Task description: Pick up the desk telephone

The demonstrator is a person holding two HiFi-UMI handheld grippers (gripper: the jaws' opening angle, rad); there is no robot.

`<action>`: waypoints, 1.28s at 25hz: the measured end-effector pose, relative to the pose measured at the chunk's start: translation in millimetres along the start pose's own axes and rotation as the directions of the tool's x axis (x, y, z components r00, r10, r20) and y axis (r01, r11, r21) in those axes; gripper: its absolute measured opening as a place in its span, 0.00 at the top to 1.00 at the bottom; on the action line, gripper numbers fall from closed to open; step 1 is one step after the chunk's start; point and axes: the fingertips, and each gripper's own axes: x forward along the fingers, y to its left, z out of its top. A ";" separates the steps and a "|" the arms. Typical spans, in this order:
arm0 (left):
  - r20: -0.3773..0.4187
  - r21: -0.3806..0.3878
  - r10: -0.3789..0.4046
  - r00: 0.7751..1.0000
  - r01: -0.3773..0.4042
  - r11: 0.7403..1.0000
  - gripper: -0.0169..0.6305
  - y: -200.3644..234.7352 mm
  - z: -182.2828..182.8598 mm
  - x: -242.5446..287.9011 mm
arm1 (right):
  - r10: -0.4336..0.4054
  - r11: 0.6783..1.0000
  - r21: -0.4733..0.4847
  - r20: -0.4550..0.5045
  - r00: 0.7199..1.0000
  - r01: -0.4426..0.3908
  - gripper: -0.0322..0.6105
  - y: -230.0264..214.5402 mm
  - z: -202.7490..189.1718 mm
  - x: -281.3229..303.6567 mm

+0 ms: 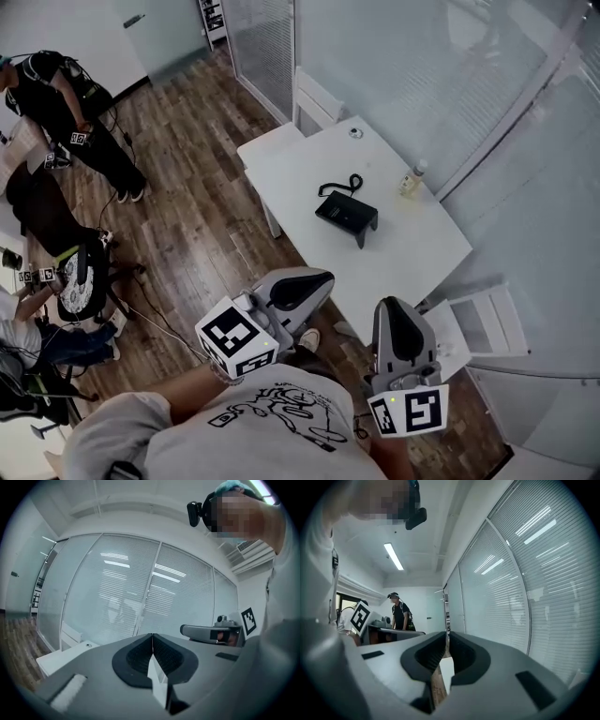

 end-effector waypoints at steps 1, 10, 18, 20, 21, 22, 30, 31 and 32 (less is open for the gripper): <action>0.000 -0.002 0.000 1.000 0.000 1.000 0.97 1.7 0.2 7.9 | 0.000 1.000 -0.001 -0.002 1.000 0.000 0.92 -7.8 -0.2 2.6; 0.002 -0.027 0.005 1.000 -0.005 1.000 0.97 26.9 -2.2 55.5 | -0.001 1.000 0.003 -0.023 1.000 0.001 0.92 -49.6 -5.7 30.3; 0.005 -0.044 -0.010 1.000 0.010 0.999 0.97 74.5 8.3 83.2 | -0.018 1.000 0.002 -0.036 0.999 0.018 0.92 -66.8 -5.0 79.3; 0.007 -0.044 -0.023 1.000 0.024 0.999 0.97 93.8 13.5 90.5 | -0.029 1.000 0.002 -0.038 0.999 0.029 0.92 -70.2 -5.2 100.9; 0.006 -0.045 -0.029 1.000 0.029 0.999 0.97 105.5 15.9 94.7 | -0.033 0.999 0.002 -0.039 0.999 0.033 0.92 -71.8 -5.4 113.7; 0.004 -0.045 -0.033 0.999 0.034 0.998 0.97 118.2 18.3 99.2 | -0.036 0.999 0.002 -0.040 0.999 0.036 0.92 -73.3 -5.5 127.6; -0.006 -0.036 -0.079 0.997 0.079 0.996 0.97 222.2 51.1 119.2 | -0.063 0.998 -0.009 -0.030 0.998 0.063 0.92 -72.9 8.4 238.9; -0.009 -0.037 -0.087 0.996 0.086 0.996 0.97 233.2 54.0 121.2 | -0.071 0.997 -0.006 -0.030 0.997 0.071 0.92 -73.1 9.5 249.5; -0.013 -0.038 -0.096 0.995 0.095 0.995 0.97 243.3 56.7 123.3 | -0.080 0.997 -0.005 -0.033 0.996 0.080 0.92 -73.0 10.0 259.5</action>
